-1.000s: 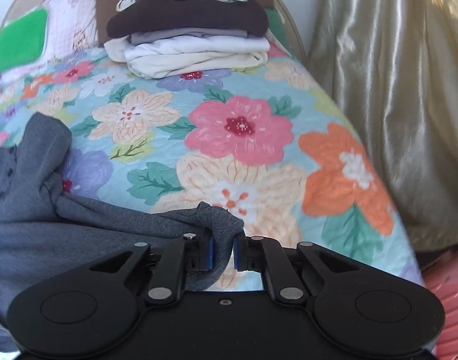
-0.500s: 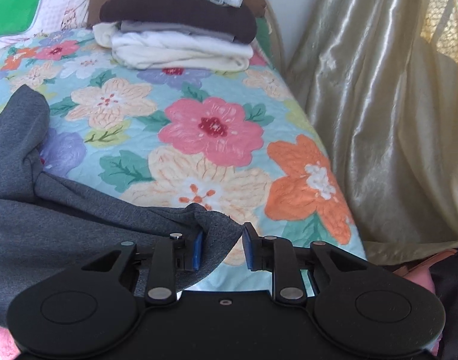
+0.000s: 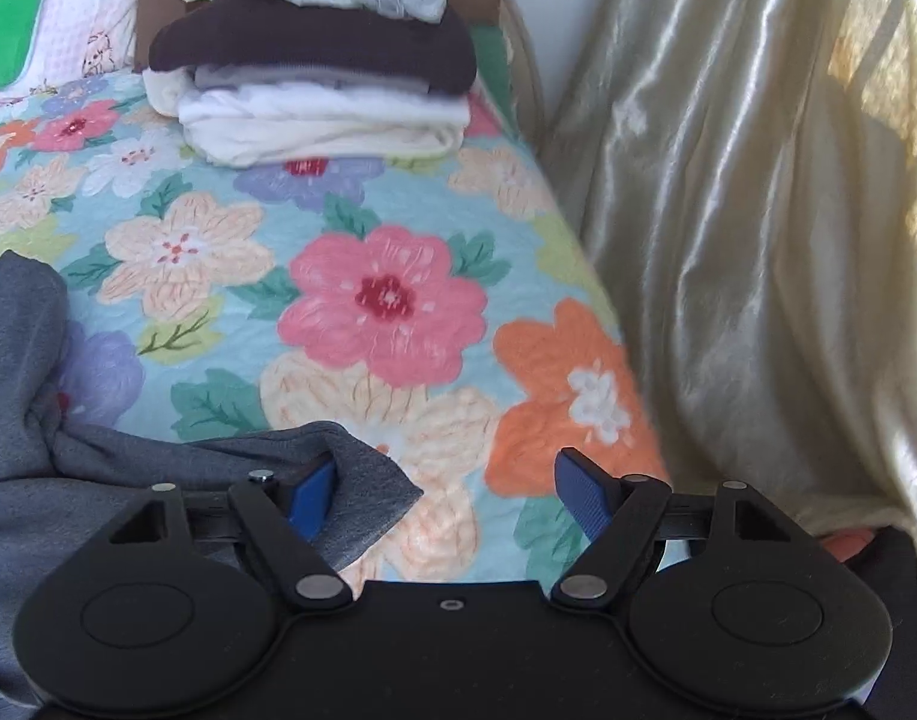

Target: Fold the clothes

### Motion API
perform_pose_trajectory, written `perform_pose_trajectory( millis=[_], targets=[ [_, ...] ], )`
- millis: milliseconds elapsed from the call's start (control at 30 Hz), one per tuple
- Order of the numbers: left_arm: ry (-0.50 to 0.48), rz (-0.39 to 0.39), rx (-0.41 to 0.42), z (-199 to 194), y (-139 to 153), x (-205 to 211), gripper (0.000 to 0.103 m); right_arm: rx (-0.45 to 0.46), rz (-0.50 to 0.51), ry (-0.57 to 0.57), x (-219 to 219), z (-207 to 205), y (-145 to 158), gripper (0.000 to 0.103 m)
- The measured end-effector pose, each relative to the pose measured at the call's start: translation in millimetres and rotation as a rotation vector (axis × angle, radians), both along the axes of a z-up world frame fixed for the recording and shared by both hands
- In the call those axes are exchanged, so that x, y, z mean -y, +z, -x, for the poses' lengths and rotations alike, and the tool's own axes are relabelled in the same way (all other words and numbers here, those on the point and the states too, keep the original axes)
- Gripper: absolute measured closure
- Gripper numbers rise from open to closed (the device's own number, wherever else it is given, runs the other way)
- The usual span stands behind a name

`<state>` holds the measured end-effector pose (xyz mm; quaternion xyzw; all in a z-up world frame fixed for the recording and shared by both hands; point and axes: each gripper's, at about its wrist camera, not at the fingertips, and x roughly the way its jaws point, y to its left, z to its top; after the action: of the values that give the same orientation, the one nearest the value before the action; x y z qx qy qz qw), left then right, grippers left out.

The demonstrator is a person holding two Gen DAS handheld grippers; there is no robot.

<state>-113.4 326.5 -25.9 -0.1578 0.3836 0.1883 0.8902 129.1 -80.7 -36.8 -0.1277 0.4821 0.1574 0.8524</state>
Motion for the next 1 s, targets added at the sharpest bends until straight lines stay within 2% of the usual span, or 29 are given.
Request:
perform_pose_trajectory(
  millis=[67, 133, 200, 267, 333, 400, 533, 567, 600, 633, 700, 733, 767, 833, 867, 900, 933, 967, 1000],
  targets=[
    [-0.054, -0.075, -0.064, -17, -16, 10, 0.051, -0.129, -0.155, -0.032, 19, -6, -2, 0.023],
    [-0.125, -0.069, -0.086, -29, -28, 16, 0.050, -0.244, -0.293, -0.036, 35, -6, -5, 0.023],
    [-0.188, -0.043, -0.092, -38, -37, 20, 0.046, -0.233, -0.415, -0.052, 42, 2, -1, 0.022],
    [-0.234, -0.031, -0.081, -45, -39, 24, 0.043, -0.219, -0.458, 0.010, 31, 7, 3, 0.022],
    [-0.230, -0.041, -0.075, -48, -38, 26, 0.044, -0.200, -0.475, 0.101, 3, 5, 5, 0.022],
    [-0.184, -0.015, -0.075, -45, -38, 18, 0.044, -0.199, -0.482, 0.195, -31, 3, 4, 0.022],
    [-0.071, 0.022, -0.077, -31, -50, -7, 0.043, -0.198, -0.413, 0.356, -103, 0, -7, 0.022],
    [-0.047, 0.049, -0.074, -27, -57, -13, 0.041, -0.194, -0.396, 0.392, -120, 1, -11, 0.022],
    [-0.024, 0.079, -0.071, -24, -63, -19, 0.033, -0.195, -0.386, 0.428, -133, 1, -15, 0.022],
    [-0.007, 0.136, -0.073, -21, -73, -25, 0.030, -0.188, -0.375, 0.441, -143, 3, -19, 0.022],
    [0.033, 0.207, -0.067, -15, -87, -31, 0.028, -0.171, -0.351, 0.462, -162, 6, -29, 0.022],
    [0.032, 0.197, -0.059, -14, -85, -29, 0.028, -0.155, -0.335, 0.455, -169, 7, -33, 0.022],
    [0.022, 0.178, -0.072, -15, -84, -24, 0.031, -0.137, -0.320, 0.428, -173, 7, -36, 0.022],
    [0.001, 0.118, -0.088, -17, -80, -11, 0.058, -0.123, -0.303, 0.382, -180, 6, -43, 0.022],
    [-0.012, 0.065, -0.101, -18, -79, -4, 0.077, -0.115, -0.312, 0.406, -183, 10, -42, 0.022],
    [-0.024, 0.012, -0.113, -19, -77, 3, 0.090, -0.105, -0.323, 0.433, -185, 14, -41, 0.028],
    [-0.036, -0.040, -0.123, -19, -75, 11, 0.100, -0.096, -0.333, 0.461, -188, 19, -40, 0.049],
    [-0.044, -0.071, -0.112, -17, -69, 15, 0.103, -0.086, -0.344, 0.488, -190, 24, -39, 0.062],
    [-0.027, -0.048, -0.086, -10, -59, 15, 0.103, -0.030, -0.331, 0.501, -192, 35, -33, 0.085]
  ],
)
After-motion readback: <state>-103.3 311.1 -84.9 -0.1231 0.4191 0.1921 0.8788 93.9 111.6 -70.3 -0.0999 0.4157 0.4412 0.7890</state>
